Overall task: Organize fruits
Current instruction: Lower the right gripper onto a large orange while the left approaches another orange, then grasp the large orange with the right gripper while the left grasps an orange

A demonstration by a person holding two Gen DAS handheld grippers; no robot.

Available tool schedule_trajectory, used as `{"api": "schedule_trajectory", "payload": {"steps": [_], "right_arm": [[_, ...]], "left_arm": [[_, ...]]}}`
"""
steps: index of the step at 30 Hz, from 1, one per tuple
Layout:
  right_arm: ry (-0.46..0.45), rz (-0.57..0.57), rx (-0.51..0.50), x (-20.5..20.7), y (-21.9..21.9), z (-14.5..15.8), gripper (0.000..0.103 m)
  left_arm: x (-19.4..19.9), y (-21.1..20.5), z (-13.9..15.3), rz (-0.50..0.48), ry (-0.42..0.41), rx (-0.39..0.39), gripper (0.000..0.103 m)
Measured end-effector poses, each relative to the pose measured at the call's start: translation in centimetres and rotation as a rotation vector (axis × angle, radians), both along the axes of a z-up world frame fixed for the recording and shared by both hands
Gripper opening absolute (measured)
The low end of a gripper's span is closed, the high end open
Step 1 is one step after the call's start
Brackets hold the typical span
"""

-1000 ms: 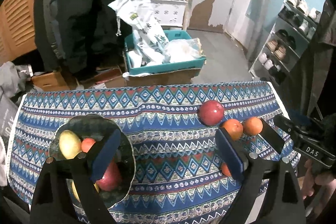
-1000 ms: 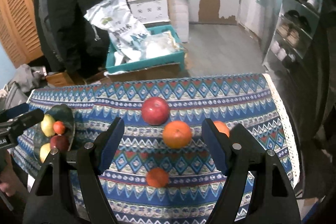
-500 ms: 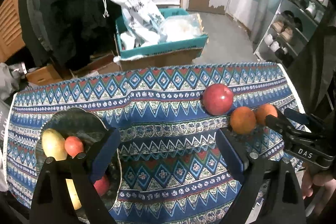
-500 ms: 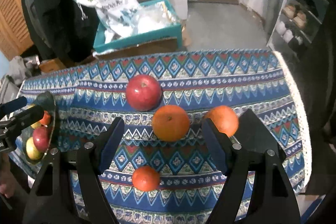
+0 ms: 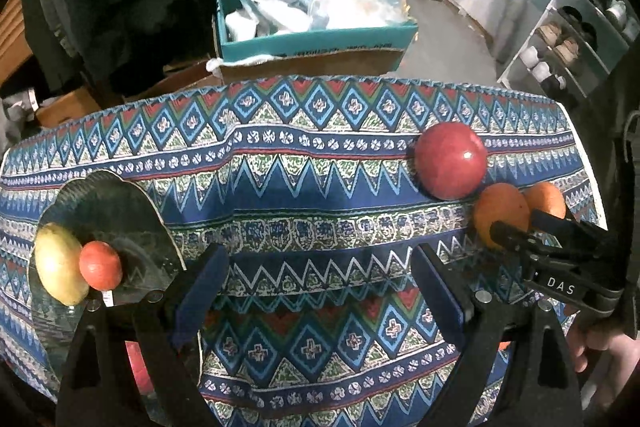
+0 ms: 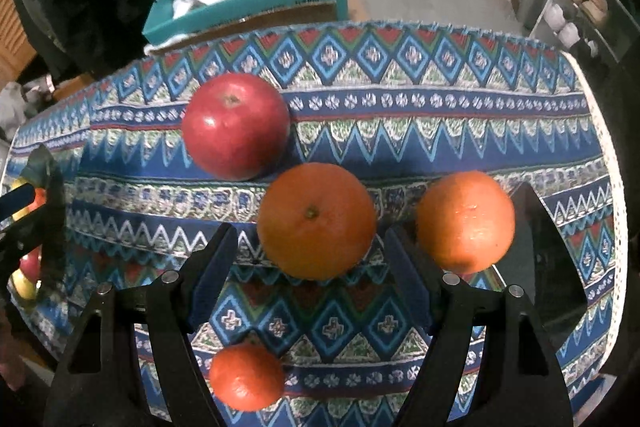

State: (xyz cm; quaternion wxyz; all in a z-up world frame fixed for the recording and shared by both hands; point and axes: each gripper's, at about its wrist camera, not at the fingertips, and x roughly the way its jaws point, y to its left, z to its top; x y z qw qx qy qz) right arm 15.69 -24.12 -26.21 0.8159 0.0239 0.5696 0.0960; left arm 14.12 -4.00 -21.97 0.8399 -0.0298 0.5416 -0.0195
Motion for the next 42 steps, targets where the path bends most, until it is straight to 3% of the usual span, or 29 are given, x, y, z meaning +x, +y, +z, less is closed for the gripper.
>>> {"api": "schedule_trajectory", "payload": {"steps": [11,21,35,42], "right_arm": [[0.038,0.000,0.015,1.3,0.2,-2.9,0.073],[0.023,-0.003,-0.001,2.0,0.9,-3.2,0.068],[-0.025,-0.068,-0.013,-2.6,-2.9,0.9,0.068],[-0.027,-0.116,-0.023,-5.5,-5.6,1.9,0.068]], "left_arm": [[0.8,-0.3,-2.3,-0.013,0.043,-0.006,0.093],[1.0,-1.4,-2.4,-0.037,0.052,-0.037,0.093],[-1.6,-5.6,-1.8,-0.147,0.061,-0.096,0.093],[-3.4,-8.8,-1.9,-0.222,0.060,-0.078,0.093]]}}
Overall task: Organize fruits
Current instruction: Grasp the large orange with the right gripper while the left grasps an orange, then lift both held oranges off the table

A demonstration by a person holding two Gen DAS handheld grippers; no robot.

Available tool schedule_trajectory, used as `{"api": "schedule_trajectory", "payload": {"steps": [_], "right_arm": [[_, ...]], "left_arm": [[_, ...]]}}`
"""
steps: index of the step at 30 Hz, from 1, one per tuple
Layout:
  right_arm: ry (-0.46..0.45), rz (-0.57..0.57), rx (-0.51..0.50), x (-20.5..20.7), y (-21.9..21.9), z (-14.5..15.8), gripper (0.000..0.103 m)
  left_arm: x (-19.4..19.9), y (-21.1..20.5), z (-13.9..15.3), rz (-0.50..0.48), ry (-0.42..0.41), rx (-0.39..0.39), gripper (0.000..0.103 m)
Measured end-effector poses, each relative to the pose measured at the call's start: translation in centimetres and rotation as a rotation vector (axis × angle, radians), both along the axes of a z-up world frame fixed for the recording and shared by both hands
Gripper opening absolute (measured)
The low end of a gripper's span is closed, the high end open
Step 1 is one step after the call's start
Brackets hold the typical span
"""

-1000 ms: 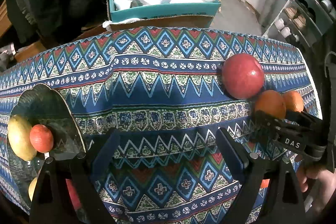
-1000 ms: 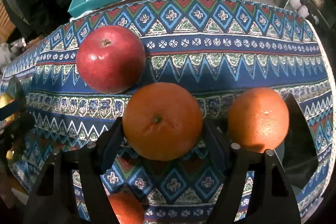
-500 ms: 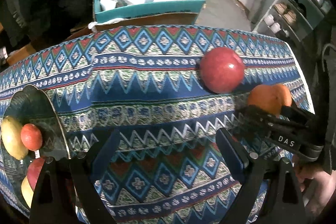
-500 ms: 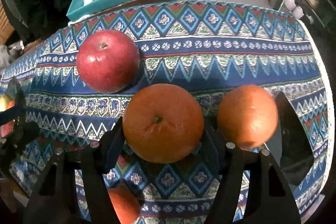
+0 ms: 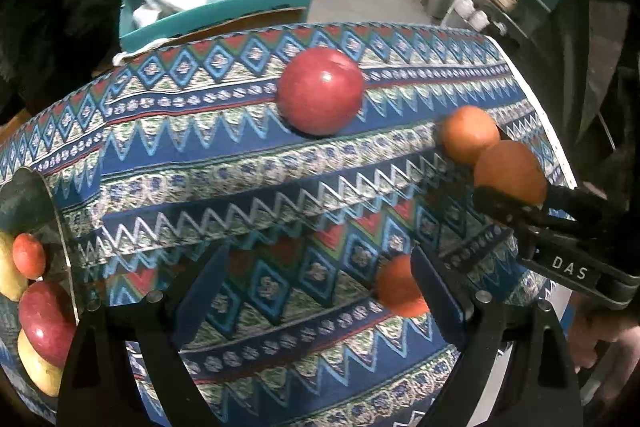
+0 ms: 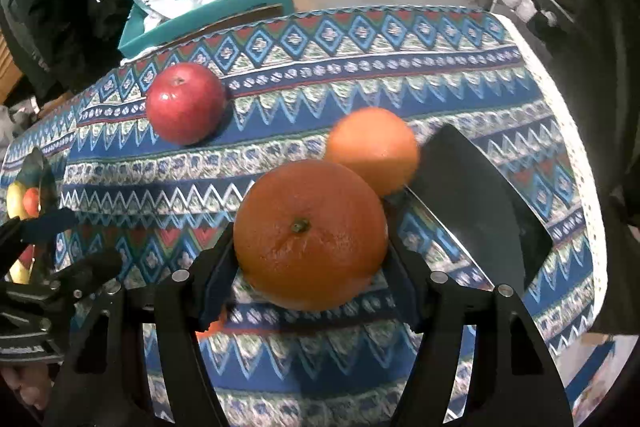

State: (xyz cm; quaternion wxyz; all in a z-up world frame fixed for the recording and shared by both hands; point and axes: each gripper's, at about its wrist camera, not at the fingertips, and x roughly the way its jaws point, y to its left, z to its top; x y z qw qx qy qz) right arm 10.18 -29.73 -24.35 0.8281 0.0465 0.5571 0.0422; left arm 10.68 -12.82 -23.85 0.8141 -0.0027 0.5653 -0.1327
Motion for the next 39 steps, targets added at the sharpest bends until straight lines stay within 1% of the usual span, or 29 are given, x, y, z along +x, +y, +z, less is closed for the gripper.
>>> {"api": "schedule_trajectory", "payload": {"steps": [7,15,22,27,29,30,31,33,34,35,37,39], "right_arm": [[0.010,-0.022,-0.015,-2.4,-1.3,0.0,0.068],[0.018,-0.027,-0.023,-4.3,-2.2,-0.7,0.068],[0.024,-0.054,-0.011,-5.3,-3.5,-1.3,0.068],[0.023,-0.067,0.000,-5.5,-4.0,-1.4,0.068],[0.021,-0.069,0.004,-5.5,-4.1,-1.4,0.068],[0.021,-0.069,0.006,-5.4,-4.2,-1.4,0.068],[0.020,-0.070,0.007,-5.4,-4.2,-1.4,0.068],[0.019,-0.073,0.011,-5.3,-4.2,-1.4,0.068],[0.019,-0.073,0.015,-5.3,-4.2,-1.4,0.068],[0.017,-0.071,0.016,-5.2,-4.1,-1.4,0.068],[0.015,-0.067,0.015,-5.2,-4.0,-1.4,0.068],[0.011,-0.063,0.013,-5.1,-3.9,-1.3,0.068]], "left_arm": [[-1.3,-1.9,-0.5,-0.032,0.009,0.002,0.093],[-2.0,-4.3,-2.2,-0.062,0.040,0.032,0.093],[-2.1,-5.5,-3.8,-0.073,0.059,0.073,0.093],[-2.0,-5.8,-4.3,-0.073,0.062,0.064,0.092],[-2.0,-5.9,-4.4,-0.084,0.061,0.067,0.085],[-1.9,-6.1,-4.4,-0.087,0.061,0.067,0.084],[-1.9,-6.2,-4.6,-0.092,0.064,0.063,0.079],[-1.9,-6.4,-5.0,-0.099,0.081,0.051,0.073],[-2.0,-6.5,-4.9,-0.104,0.072,0.049,0.070],[-2.1,-6.6,-4.8,-0.110,0.065,0.042,0.061],[-2.3,-7.0,-4.5,-0.132,0.065,0.004,0.049],[-2.6,-7.3,-4.2,-0.139,0.045,0.032,0.049]]}}
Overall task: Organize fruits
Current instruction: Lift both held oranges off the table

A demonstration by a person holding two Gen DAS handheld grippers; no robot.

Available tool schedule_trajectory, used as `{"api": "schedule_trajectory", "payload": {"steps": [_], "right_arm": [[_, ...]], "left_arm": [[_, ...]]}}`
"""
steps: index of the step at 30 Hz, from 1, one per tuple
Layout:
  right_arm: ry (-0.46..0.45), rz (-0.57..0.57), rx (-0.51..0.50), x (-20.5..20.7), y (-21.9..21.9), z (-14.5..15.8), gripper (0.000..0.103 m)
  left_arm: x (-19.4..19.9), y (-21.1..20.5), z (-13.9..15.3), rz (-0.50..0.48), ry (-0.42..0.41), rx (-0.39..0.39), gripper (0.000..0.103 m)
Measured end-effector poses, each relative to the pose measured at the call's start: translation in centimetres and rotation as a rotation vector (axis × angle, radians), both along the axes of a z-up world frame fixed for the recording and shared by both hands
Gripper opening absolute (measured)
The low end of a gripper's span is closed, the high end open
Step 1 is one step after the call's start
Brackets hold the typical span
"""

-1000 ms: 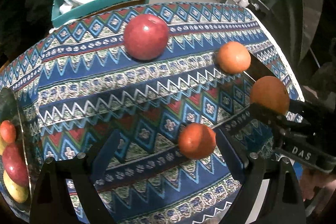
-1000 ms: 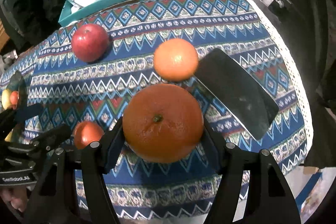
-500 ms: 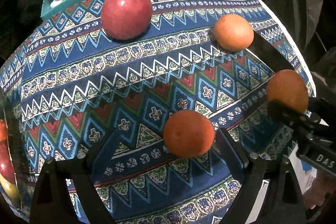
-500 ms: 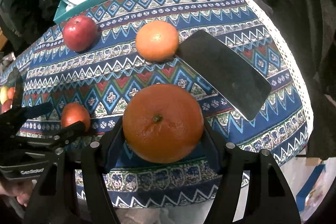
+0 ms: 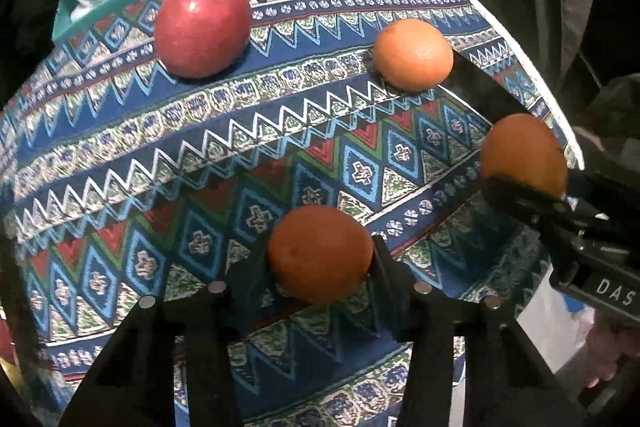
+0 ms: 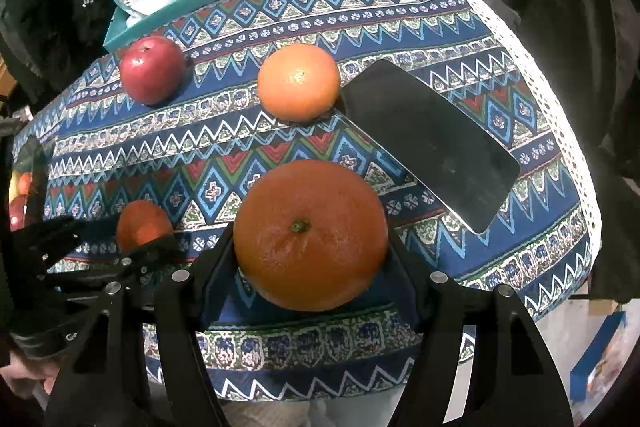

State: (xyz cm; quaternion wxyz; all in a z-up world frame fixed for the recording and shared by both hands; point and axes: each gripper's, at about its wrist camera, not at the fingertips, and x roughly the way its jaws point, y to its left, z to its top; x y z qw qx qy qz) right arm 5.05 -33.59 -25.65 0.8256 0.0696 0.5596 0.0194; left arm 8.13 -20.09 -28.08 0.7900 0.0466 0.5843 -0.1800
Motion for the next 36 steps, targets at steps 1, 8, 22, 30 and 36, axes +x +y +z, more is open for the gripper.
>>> {"api": "schedule_trajectory", "payload": {"steps": [1,8,22,30,36], "right_arm": [[-0.004,0.001,-0.002,0.0,0.1,0.1,0.068],[-0.041,0.005,-0.020,0.1,0.2,1.2,0.068],[-0.189,0.009,-0.029,0.7,1.4,6.3,0.068],[-0.276,0.028,-0.020,0.8,2.6,9.7,0.068],[-0.333,0.052,-0.023,0.3,3.6,12.2,0.068]], "left_arm": [[-0.1,-0.1,0.1,-0.005,-0.015,0.010,0.049],[-0.3,1.0,1.9,0.020,-0.060,0.000,0.048],[-1.1,3.4,8.9,0.063,-0.210,-0.026,0.048],[-2.1,4.8,13.1,0.089,-0.306,-0.052,0.048],[-2.9,6.0,15.8,0.112,-0.366,-0.076,0.048]]}}
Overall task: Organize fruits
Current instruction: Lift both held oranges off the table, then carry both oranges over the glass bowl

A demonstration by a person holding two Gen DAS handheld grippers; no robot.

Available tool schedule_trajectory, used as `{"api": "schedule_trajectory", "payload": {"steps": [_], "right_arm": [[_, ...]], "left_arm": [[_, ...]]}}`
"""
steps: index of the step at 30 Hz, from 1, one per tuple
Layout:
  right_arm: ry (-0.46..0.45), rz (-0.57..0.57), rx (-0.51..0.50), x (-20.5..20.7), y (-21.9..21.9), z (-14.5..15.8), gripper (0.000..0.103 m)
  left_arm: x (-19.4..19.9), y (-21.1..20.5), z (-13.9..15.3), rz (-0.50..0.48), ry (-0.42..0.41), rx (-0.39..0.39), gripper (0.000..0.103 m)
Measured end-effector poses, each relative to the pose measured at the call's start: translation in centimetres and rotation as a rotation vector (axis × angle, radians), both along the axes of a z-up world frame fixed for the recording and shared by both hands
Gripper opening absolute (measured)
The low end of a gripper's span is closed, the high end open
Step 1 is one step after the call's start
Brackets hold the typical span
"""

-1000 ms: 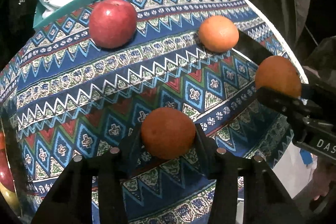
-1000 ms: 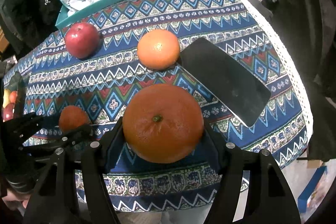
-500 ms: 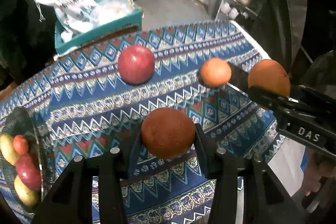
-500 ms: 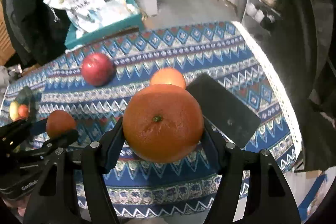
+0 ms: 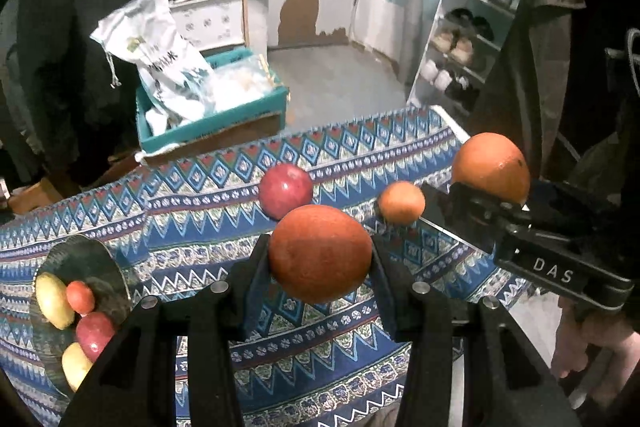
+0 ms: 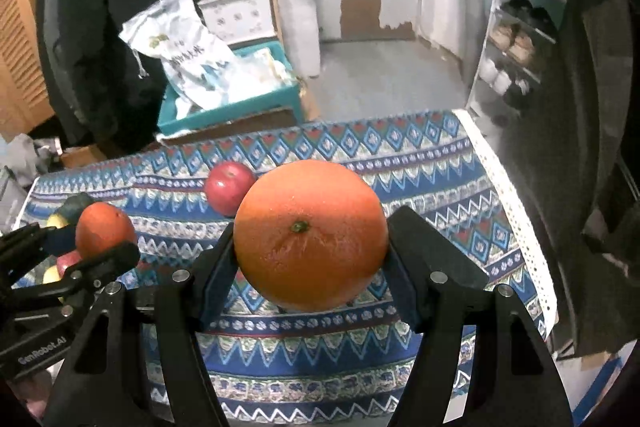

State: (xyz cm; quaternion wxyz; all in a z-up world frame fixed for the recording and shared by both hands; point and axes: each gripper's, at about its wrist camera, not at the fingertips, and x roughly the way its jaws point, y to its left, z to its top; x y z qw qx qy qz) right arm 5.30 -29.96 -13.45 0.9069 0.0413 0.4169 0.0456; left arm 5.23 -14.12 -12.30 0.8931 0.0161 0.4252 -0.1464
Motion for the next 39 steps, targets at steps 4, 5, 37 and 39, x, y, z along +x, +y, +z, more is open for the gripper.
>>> {"api": "schedule_trajectory", "payload": {"steps": [4,5,37,39], "right_arm": [[-0.031,0.016,0.000,-0.3,0.8,1.3,0.068],[-0.039,0.021,-0.002,-0.4,1.0,1.6,0.068],[-0.115,0.185,0.015,0.6,10.8,5.9,0.068],[-0.115,0.199,0.019,0.9,11.6,6.0,0.068]], "left_arm": [[-0.5,0.7,1.4,0.011,-0.033,-0.008,0.048],[-0.6,0.9,1.7,0.014,-0.041,-0.010,0.048],[-1.9,11.2,5.5,0.202,-0.123,-0.087,0.048],[-1.9,12.4,5.5,0.223,-0.122,-0.096,0.048]]}}
